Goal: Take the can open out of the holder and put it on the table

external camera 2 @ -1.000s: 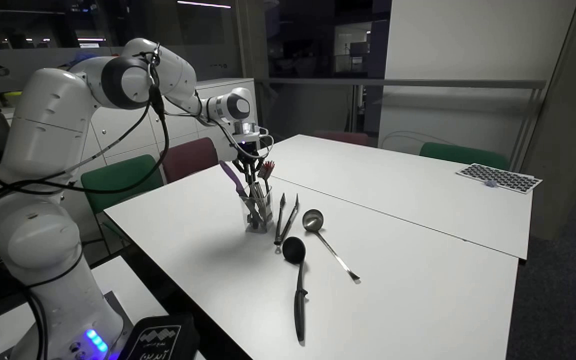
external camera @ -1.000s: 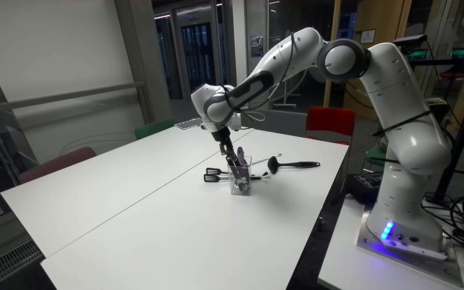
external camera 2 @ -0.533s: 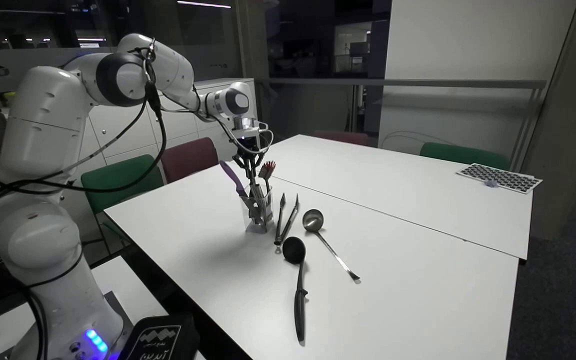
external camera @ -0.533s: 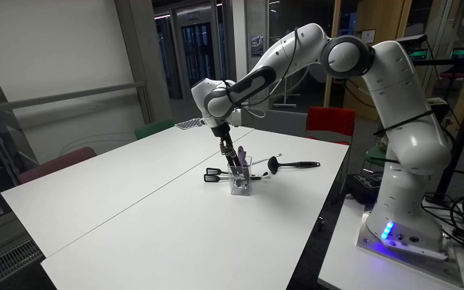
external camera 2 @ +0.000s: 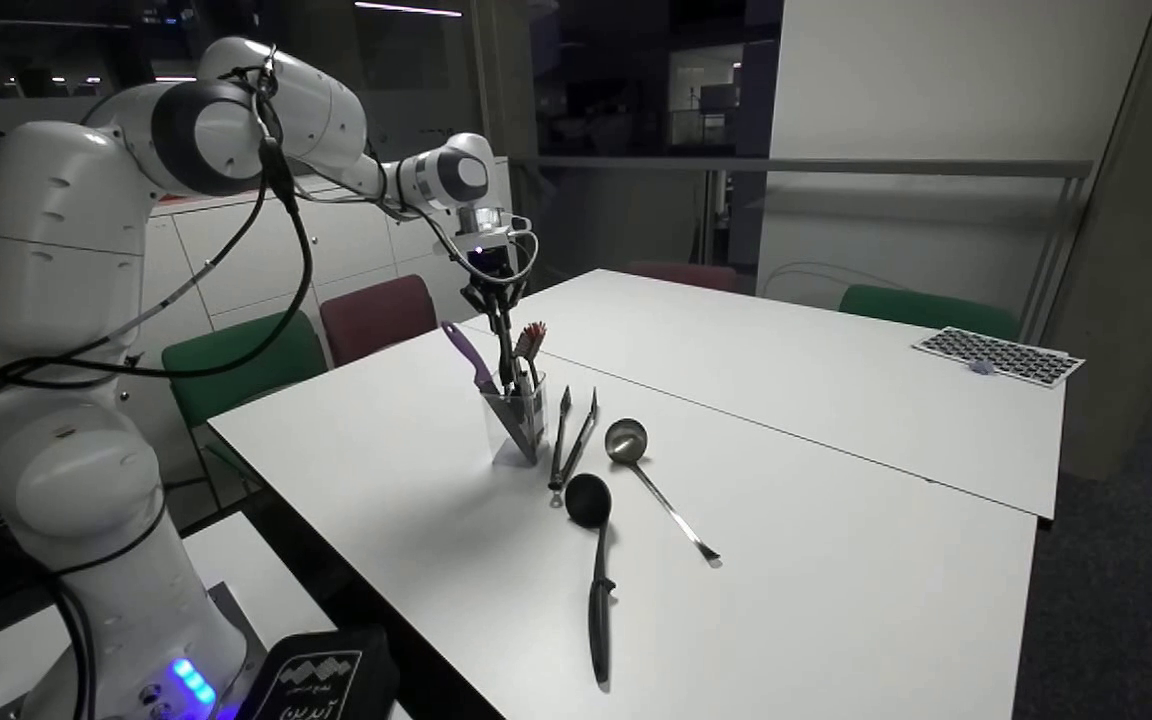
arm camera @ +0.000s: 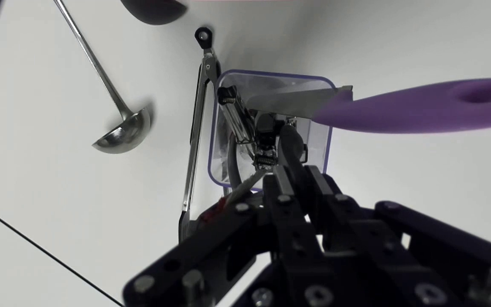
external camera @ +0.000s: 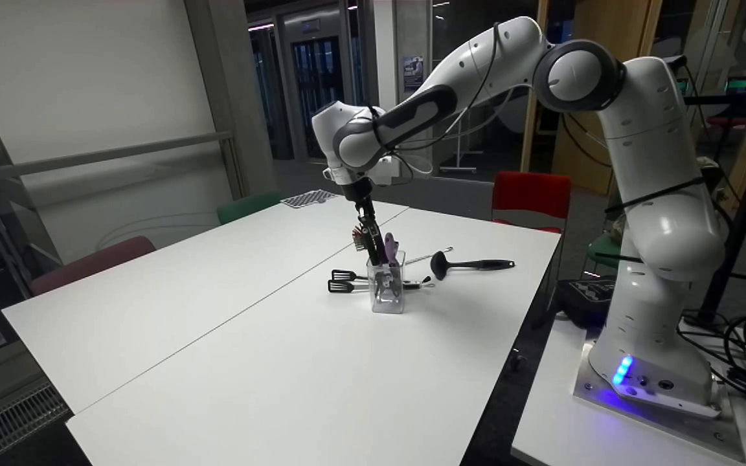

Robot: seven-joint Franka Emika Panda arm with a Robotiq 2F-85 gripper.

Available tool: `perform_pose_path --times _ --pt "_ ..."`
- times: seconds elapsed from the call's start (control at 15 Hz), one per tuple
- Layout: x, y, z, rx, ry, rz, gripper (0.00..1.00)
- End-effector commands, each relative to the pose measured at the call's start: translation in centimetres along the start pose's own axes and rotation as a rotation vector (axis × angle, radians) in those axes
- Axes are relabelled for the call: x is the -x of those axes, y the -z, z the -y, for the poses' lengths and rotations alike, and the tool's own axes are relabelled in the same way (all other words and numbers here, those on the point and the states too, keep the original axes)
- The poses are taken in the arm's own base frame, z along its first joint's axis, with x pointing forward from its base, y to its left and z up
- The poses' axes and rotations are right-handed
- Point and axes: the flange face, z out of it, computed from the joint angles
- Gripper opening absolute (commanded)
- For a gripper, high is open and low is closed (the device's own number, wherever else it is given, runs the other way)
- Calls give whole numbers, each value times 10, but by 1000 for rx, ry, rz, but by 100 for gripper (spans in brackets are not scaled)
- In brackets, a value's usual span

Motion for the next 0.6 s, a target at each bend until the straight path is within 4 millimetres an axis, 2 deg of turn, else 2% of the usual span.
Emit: perform_pose_path --times 0.0,0.53 --pt "27 18 -3 31 -37 -9 3" --pt "69 53 -11 70 -122 8 3"
